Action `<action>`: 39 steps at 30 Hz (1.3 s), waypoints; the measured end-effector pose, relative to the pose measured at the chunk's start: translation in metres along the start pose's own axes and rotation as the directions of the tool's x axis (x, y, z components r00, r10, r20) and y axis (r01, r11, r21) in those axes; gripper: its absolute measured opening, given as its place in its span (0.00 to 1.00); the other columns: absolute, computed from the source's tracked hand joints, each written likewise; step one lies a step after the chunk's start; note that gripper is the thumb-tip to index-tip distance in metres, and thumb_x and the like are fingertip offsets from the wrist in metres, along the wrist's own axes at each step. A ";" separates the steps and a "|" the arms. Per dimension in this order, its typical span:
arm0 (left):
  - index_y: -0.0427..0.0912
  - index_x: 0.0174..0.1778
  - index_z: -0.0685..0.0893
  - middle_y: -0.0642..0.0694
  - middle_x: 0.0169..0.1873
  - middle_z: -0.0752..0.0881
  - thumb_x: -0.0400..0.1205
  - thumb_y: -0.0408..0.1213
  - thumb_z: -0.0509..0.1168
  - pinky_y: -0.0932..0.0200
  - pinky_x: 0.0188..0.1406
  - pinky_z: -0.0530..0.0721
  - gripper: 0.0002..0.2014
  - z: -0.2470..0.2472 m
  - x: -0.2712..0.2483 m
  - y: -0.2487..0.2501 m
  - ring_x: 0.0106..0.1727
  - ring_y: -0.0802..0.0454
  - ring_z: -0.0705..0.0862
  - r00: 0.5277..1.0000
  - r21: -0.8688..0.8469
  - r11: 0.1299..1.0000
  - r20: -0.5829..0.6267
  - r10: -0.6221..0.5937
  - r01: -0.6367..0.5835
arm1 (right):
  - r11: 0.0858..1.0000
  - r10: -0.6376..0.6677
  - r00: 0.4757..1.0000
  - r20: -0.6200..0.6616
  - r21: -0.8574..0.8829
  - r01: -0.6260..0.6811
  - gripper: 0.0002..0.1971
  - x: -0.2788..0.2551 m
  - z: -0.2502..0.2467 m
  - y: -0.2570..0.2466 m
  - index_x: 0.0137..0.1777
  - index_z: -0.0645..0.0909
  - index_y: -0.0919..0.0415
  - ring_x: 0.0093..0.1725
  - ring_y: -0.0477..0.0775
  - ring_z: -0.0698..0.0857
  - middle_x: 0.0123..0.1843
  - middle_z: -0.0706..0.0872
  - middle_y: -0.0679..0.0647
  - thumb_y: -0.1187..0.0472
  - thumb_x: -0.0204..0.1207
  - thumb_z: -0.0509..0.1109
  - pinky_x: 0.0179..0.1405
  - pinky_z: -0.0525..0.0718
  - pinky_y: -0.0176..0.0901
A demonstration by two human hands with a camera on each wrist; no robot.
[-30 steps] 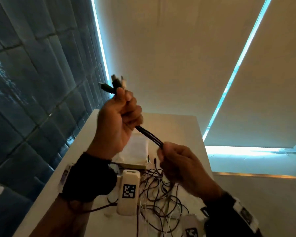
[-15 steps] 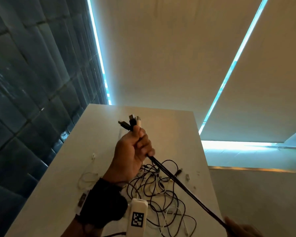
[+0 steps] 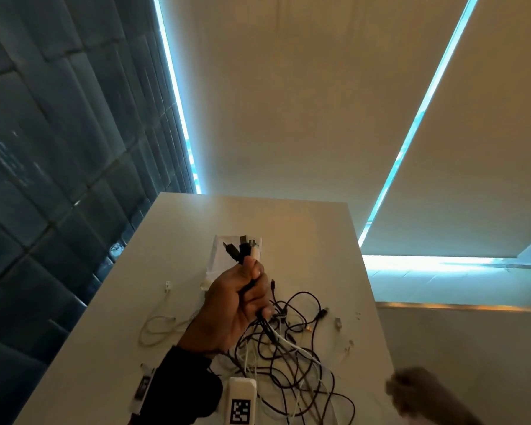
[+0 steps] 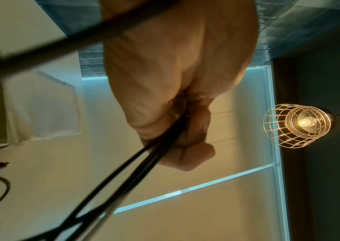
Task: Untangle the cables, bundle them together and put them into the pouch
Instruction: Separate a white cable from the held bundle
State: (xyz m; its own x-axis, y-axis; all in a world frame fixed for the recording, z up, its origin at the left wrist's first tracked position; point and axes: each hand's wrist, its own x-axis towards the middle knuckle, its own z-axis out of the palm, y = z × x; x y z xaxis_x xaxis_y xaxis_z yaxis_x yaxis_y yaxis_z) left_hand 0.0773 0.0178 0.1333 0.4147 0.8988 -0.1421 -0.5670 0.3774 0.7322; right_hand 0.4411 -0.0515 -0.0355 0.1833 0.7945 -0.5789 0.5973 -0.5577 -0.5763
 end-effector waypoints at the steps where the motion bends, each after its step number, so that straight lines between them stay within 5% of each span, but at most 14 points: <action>1: 0.41 0.37 0.72 0.49 0.21 0.64 0.85 0.46 0.55 0.58 0.23 0.73 0.15 0.000 0.000 -0.002 0.20 0.56 0.63 1.000 0.000 1.000 0.003 -0.003 0.003 | 0.999 0.032 0.999 0.041 -0.010 -0.032 0.14 -0.002 0.008 -0.019 0.32 0.81 0.63 0.22 0.48 0.82 0.23 0.83 0.53 0.64 0.80 0.69 0.21 0.78 0.36; 6: 0.41 0.36 0.73 0.49 0.21 0.64 0.87 0.46 0.52 0.59 0.21 0.72 0.16 0.005 -0.001 0.000 0.19 0.56 0.63 1.000 -0.001 1.000 0.011 -0.002 0.002 | 0.981 0.127 0.992 -0.004 -0.146 -0.126 0.20 0.037 0.060 -0.073 0.46 0.78 0.64 0.31 0.52 0.83 0.42 0.85 0.57 0.43 0.77 0.70 0.25 0.82 0.39; 10: 0.40 0.36 0.72 0.48 0.21 0.63 0.85 0.46 0.53 0.60 0.20 0.70 0.16 0.006 -0.005 0.003 0.19 0.56 0.61 0.999 0.029 1.000 -0.051 -0.007 0.008 | 0.940 0.096 0.995 -0.003 -0.330 -0.092 0.16 0.055 0.083 -0.065 0.58 0.76 0.59 0.59 0.58 0.81 0.64 0.79 0.59 0.50 0.77 0.66 0.49 0.78 0.42; 13: 0.41 0.36 0.73 0.49 0.22 0.63 0.84 0.45 0.55 0.61 0.21 0.59 0.15 0.002 -0.006 0.003 0.19 0.57 0.60 0.993 0.061 0.998 -0.121 0.008 0.000 | 0.956 -0.001 0.998 -0.059 -0.293 -0.016 0.07 0.060 0.087 -0.067 0.43 0.75 0.58 0.58 0.64 0.84 0.49 0.84 0.59 0.56 0.79 0.65 0.45 0.75 0.45; 16: 0.42 0.35 0.72 0.50 0.23 0.62 0.84 0.44 0.55 0.58 0.25 0.53 0.14 0.000 -0.004 0.002 0.21 0.58 0.57 0.980 0.110 0.994 -0.196 0.027 -0.005 | 0.969 -0.194 0.974 -0.117 0.131 0.209 0.10 0.048 0.083 -0.089 0.37 0.78 0.63 0.39 0.61 0.90 0.32 0.89 0.56 0.64 0.81 0.67 0.37 0.86 0.54; 19: 0.43 0.35 0.71 0.50 0.24 0.60 0.87 0.41 0.54 0.55 0.28 0.49 0.14 0.004 0.000 0.002 0.26 0.54 0.51 0.970 0.222 0.975 -0.238 0.039 0.015 | 0.799 -0.366 0.910 -0.195 0.435 0.415 0.06 0.019 0.070 -0.134 0.44 0.80 0.67 0.35 0.63 0.89 0.35 0.89 0.61 0.65 0.82 0.66 0.38 0.89 0.57; 23: 0.40 0.42 0.75 0.51 0.22 0.64 0.87 0.37 0.56 0.61 0.21 0.55 0.09 0.012 0.009 -0.002 0.21 0.57 0.58 0.949 0.438 0.898 -0.300 0.096 0.047 | 0.618 -0.537 0.824 -0.180 0.581 0.529 0.09 -0.022 0.055 -0.197 0.46 0.78 0.68 0.28 0.56 0.79 0.33 0.82 0.59 0.61 0.80 0.67 0.28 0.85 0.50; 27: 0.41 0.50 0.80 0.50 0.23 0.70 0.83 0.48 0.63 0.63 0.19 0.69 0.12 0.013 0.015 -0.009 0.20 0.57 0.67 0.948 0.579 0.814 -0.279 0.153 0.039 | 0.513 -0.644 0.749 -0.154 0.639 0.573 0.15 -0.056 0.053 -0.239 0.46 0.78 0.68 0.23 0.48 0.72 0.29 0.78 0.54 0.54 0.76 0.68 0.19 0.73 0.39; 29: 0.47 0.53 0.84 0.49 0.30 0.82 0.79 0.53 0.65 0.56 0.34 0.86 0.15 0.015 0.015 -0.011 0.31 0.54 0.82 0.941 0.650 0.759 -0.269 0.208 0.018 | 0.488 -0.683 0.718 -0.132 0.649 0.584 0.15 -0.067 0.058 -0.250 0.47 0.78 0.68 0.23 0.46 0.72 0.30 0.78 0.54 0.53 0.77 0.67 0.19 0.72 0.37; 31: 0.47 0.52 0.85 0.46 0.39 0.88 0.81 0.49 0.65 0.47 0.50 0.88 0.11 0.018 0.013 -0.011 0.44 0.50 0.87 0.919 0.673 0.739 -0.275 0.282 -0.026 | 0.480 -0.703 0.702 -0.116 0.652 0.588 0.15 -0.074 0.064 -0.256 0.47 0.79 0.68 0.23 0.45 0.74 0.31 0.80 0.53 0.53 0.77 0.67 0.20 0.73 0.36; 33: 0.45 0.49 0.86 0.49 0.34 0.86 0.82 0.45 0.65 0.51 0.41 0.87 0.09 0.018 0.011 -0.006 0.39 0.50 0.85 0.885 0.688 0.722 -0.287 0.367 -0.077 | 0.504 -0.712 0.696 -0.093 0.622 0.599 0.13 -0.073 0.067 -0.255 0.46 0.80 0.68 0.24 0.44 0.76 0.30 0.82 0.51 0.55 0.79 0.66 0.22 0.74 0.36; 35: 0.44 0.46 0.86 0.55 0.23 0.76 0.82 0.46 0.65 0.62 0.26 0.75 0.10 0.014 0.010 0.001 0.25 0.57 0.74 0.846 0.664 0.736 -0.311 0.432 -0.132 | 0.519 -0.732 0.678 -0.075 0.583 0.625 0.13 -0.072 0.067 -0.249 0.44 0.81 0.68 0.25 0.41 0.77 0.28 0.81 0.48 0.57 0.82 0.65 0.24 0.74 0.34; 37: 0.43 0.46 0.86 0.53 0.20 0.70 0.79 0.50 0.64 0.64 0.21 0.67 0.13 0.009 0.008 0.006 0.21 0.57 0.66 0.855 0.604 0.774 -0.285 0.433 -0.191 | 0.506 -0.754 0.651 -0.093 0.549 0.665 0.13 -0.076 0.067 -0.249 0.42 0.82 0.68 0.26 0.40 0.75 0.27 0.80 0.45 0.59 0.83 0.64 0.26 0.73 0.33; 39: 0.45 0.45 0.87 0.50 0.21 0.76 0.77 0.53 0.62 0.62 0.23 0.76 0.16 0.012 0.006 0.007 0.22 0.53 0.76 0.885 0.610 0.770 -0.237 0.400 -0.185 | 0.462 -0.768 0.629 -0.122 0.575 0.675 0.12 -0.083 0.067 -0.256 0.42 0.82 0.69 0.25 0.38 0.77 0.26 0.81 0.44 0.64 0.84 0.62 0.26 0.74 0.29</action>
State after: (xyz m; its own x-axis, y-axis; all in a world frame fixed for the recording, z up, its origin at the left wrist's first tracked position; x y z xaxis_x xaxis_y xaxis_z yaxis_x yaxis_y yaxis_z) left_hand 0.0842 0.0228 0.1457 -0.0289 0.9995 0.0092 -0.0793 -0.0115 0.9968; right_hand 0.2210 0.0095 0.1211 -0.2480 0.9573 0.1487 -0.0495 0.1408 -0.9888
